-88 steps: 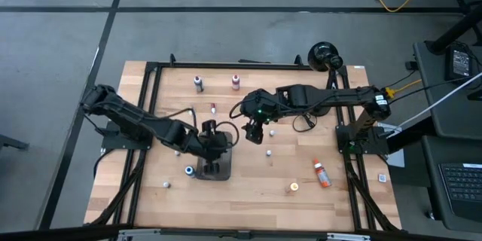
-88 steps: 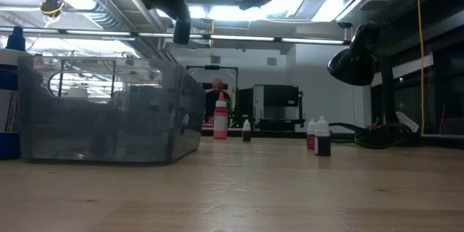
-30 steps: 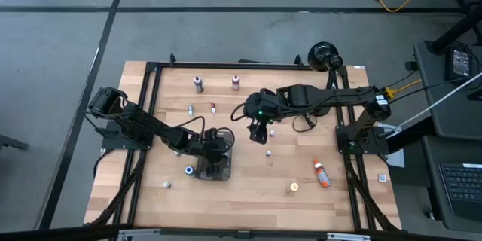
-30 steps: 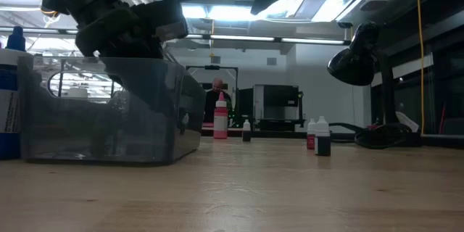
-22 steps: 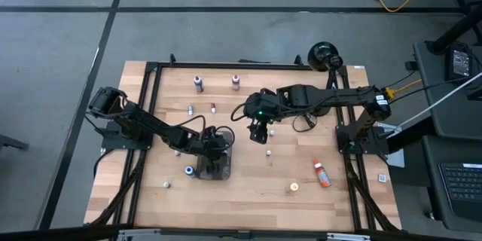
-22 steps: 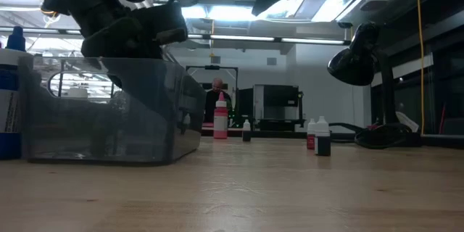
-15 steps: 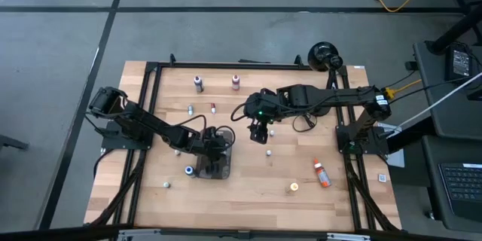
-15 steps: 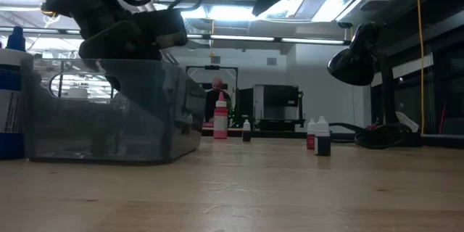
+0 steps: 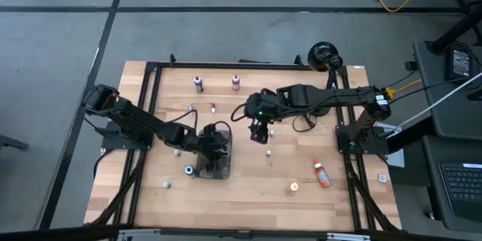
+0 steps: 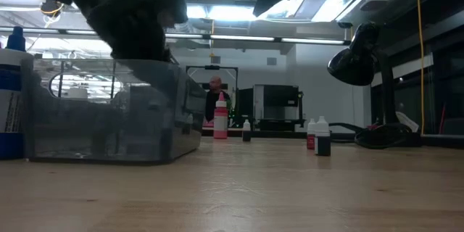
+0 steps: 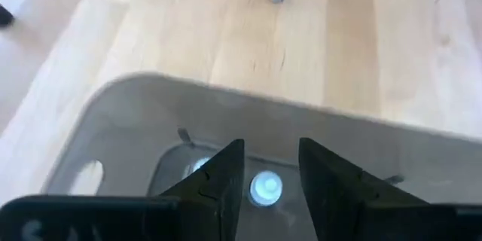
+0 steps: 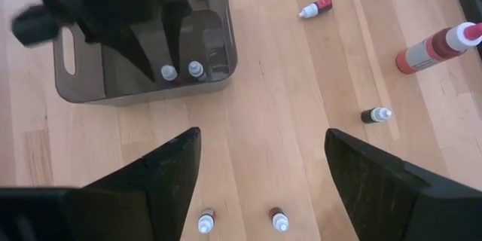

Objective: Pick & Place food coloring
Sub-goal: Put the top red food coloring bottle into the bin

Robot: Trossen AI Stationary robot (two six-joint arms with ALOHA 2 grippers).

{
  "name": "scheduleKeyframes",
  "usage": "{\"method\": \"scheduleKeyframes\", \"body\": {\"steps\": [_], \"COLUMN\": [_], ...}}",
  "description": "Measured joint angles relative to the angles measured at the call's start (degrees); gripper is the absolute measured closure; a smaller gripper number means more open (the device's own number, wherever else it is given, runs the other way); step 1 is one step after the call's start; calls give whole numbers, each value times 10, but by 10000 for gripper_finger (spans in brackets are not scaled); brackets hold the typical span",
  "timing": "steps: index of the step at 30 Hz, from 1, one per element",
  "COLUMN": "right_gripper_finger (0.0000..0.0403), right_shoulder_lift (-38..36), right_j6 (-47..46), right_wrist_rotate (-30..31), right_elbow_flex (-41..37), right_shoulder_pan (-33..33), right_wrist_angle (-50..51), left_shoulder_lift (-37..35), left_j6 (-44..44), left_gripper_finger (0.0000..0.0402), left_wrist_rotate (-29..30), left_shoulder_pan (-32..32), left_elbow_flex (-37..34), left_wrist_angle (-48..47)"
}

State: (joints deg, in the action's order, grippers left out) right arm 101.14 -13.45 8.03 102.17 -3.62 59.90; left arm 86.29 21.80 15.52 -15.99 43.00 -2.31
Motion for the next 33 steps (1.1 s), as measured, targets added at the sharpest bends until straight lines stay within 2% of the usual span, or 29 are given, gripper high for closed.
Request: {"method": "scheduleKeyframes", "body": {"steps": [7, 12, 15, 22, 27, 33], "right_gripper_finger": [120, 120, 120, 120, 120, 120], "right_shoulder_lift": [-30, -87, -140, -257, -283, -288], "right_j6": [-11, -16, -28, -63, -92, -161], "right_wrist_rotate": [5, 28, 47, 67, 108, 129], "right_elbow_flex": [-2, -55, -123, -324, -427, -527], "right_shoulder_pan": [-2, -13, -25, -47, -66, -96], "right_wrist_angle": [46, 39, 5, -167, -220, -298], "left_shoulder_lift": [-78, -132, -159, -205, -224, -230], "left_j6": [10, -5, -25, -53, -71, -76], "left_gripper_finger": [279, 284, 288, 294, 293, 291], "left_wrist_rotate": [27, 34, 32, 25, 25, 33], "left_shoulder_pan": [0, 8, 15, 31, 31, 31], "left_elbow_flex": [0, 0, 0, 0, 0, 0], "left_wrist_angle": [-16, -16, -18, -15, -4, 24]}}
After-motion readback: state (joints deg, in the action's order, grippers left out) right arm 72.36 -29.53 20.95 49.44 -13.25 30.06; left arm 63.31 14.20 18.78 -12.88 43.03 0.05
